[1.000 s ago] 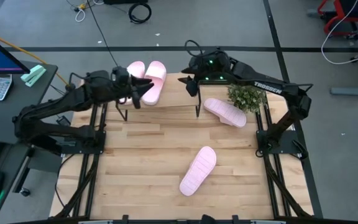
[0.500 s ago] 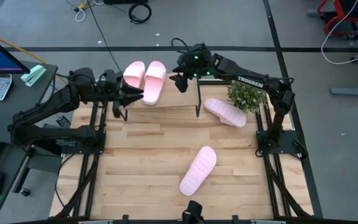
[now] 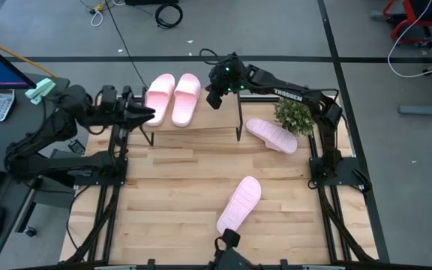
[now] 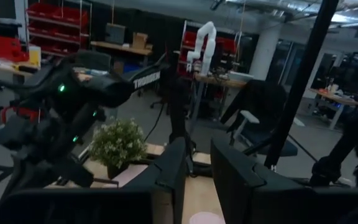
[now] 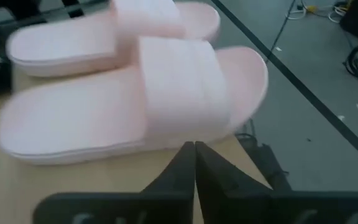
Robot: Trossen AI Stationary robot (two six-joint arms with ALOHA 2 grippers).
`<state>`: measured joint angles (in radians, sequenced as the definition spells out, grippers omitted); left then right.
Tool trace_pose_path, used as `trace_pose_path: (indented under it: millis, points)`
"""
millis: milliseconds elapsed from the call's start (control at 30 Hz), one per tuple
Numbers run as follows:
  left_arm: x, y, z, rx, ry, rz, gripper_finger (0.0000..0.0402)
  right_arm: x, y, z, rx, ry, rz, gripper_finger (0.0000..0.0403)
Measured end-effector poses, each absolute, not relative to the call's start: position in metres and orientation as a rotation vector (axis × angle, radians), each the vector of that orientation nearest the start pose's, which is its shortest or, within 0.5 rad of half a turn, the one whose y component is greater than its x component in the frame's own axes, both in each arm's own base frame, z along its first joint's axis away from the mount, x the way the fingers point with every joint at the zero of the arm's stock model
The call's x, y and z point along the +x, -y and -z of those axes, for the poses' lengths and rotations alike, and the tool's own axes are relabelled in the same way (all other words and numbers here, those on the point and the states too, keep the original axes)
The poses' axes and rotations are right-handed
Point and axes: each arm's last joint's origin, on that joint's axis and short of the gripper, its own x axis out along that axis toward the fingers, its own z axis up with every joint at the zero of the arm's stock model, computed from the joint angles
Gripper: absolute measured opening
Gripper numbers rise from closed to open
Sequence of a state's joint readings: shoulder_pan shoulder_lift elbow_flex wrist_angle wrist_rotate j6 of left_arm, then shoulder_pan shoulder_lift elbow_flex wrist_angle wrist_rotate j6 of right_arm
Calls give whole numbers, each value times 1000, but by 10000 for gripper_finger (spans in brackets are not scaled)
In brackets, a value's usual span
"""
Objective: Pick and place slides into the shelf
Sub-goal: Put the pink slides on the shelf
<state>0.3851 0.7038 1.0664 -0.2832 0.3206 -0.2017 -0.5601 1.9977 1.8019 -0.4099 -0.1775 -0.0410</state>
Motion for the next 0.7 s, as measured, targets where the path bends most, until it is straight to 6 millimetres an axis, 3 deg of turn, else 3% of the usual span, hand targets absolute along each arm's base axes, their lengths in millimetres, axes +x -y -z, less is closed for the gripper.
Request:
trace_pose_path:
  millis: [433, 700]
  points:
    - [113, -36, -426, -194, 88, -56, 69, 402, 248, -276, 160, -615, 368, 3]
    - [113, -36, -426, -194, 89, -56, 76, 408, 245, -278, 138, -580, 362, 2]
